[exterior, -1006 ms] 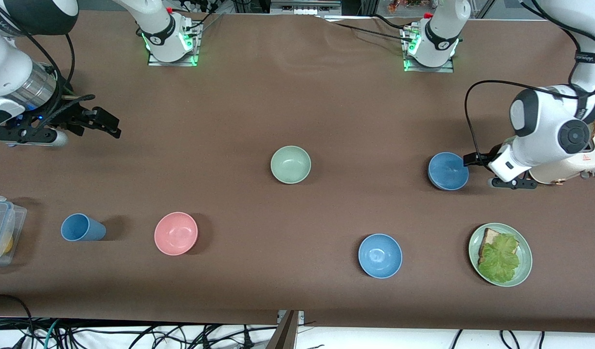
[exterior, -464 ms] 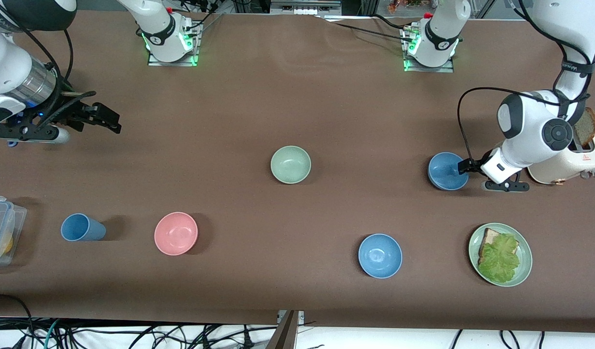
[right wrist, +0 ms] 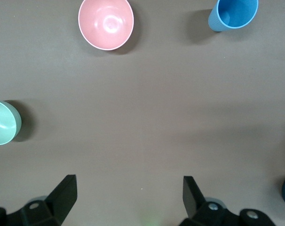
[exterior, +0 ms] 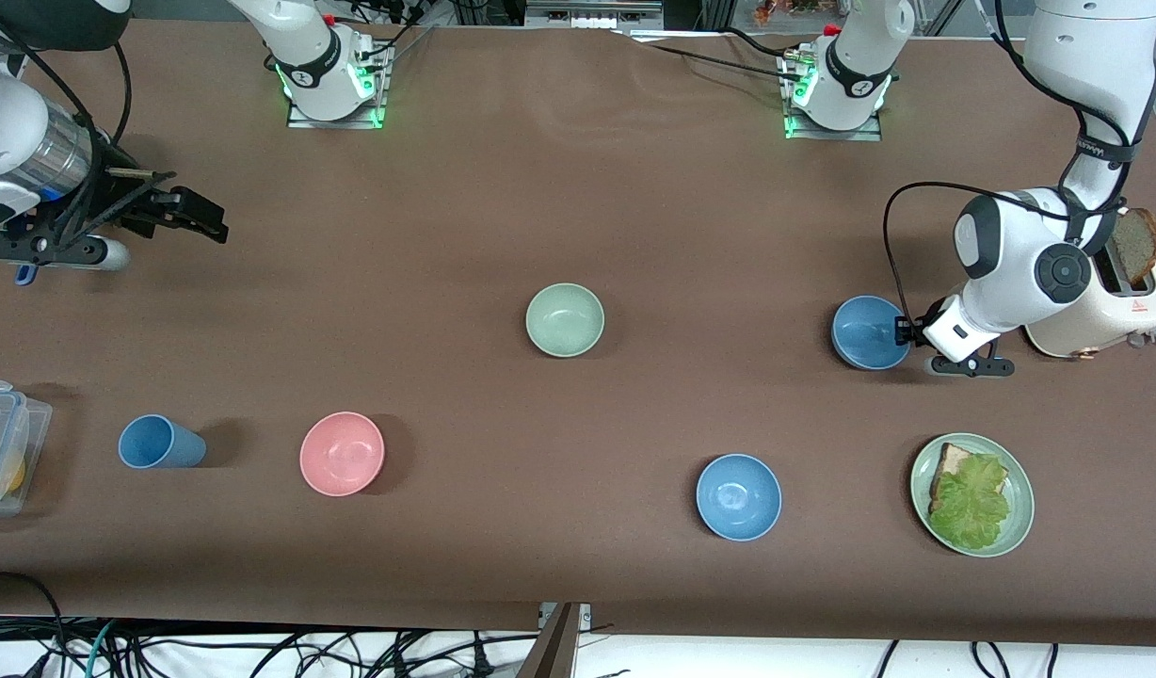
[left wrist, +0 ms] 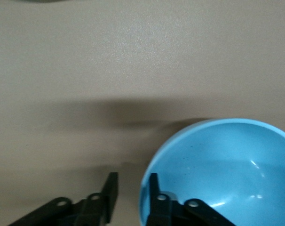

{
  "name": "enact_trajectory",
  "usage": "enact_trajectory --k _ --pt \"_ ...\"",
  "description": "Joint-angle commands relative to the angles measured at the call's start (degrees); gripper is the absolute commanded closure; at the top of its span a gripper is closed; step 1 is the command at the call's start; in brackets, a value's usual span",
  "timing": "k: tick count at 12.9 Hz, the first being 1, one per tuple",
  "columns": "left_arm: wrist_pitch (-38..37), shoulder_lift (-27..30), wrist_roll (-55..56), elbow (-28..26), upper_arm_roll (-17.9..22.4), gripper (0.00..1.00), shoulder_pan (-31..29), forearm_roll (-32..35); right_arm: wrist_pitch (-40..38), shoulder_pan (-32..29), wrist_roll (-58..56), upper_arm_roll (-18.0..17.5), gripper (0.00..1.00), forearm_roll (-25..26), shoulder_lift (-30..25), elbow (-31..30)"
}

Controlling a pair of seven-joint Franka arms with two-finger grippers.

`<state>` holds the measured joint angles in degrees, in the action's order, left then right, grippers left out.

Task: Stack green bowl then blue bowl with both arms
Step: 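Carry the blue bowl with the left gripper over the green bowl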

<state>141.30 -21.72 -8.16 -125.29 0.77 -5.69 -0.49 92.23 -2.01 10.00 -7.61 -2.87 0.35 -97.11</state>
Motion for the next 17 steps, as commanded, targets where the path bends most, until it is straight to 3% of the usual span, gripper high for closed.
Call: enact_trajectory --k 1,4,7,12,17 --pt "-5.31 1.07 0.16 1.96 -0.16 1.0 -0.2 -0.64 -1.79 -0.89 -1.12 -0.47 0.01 0.67 1.67 3.5" --pt "-17.43 2.3 0.95 9.6 -1.2 1.0 0.59 -8.28 -1.44 -0.37 -0.68 -0.12 0.01 0.76 1.76 4.38" --pt "-20.45 2.57 10.5 15.15 -8.48 1.0 1.72 -8.65 -1.35 -0.45 -0.07 -0.12 0.01 0.67 1.85 4.3" --pt "-20.45 -1.12 21.24 24.46 -10.18 1.0 16.47 -8.73 1.9 -0.89 -0.59 0.23 0.01 2.69 2.82 4.3" --pt "-20.28 -10.95 38.37 35.62 -10.0 1.0 29.75 -8.82 2.51 -0.89 -0.59 0.23 0.01 2.6 3.17 4.3"
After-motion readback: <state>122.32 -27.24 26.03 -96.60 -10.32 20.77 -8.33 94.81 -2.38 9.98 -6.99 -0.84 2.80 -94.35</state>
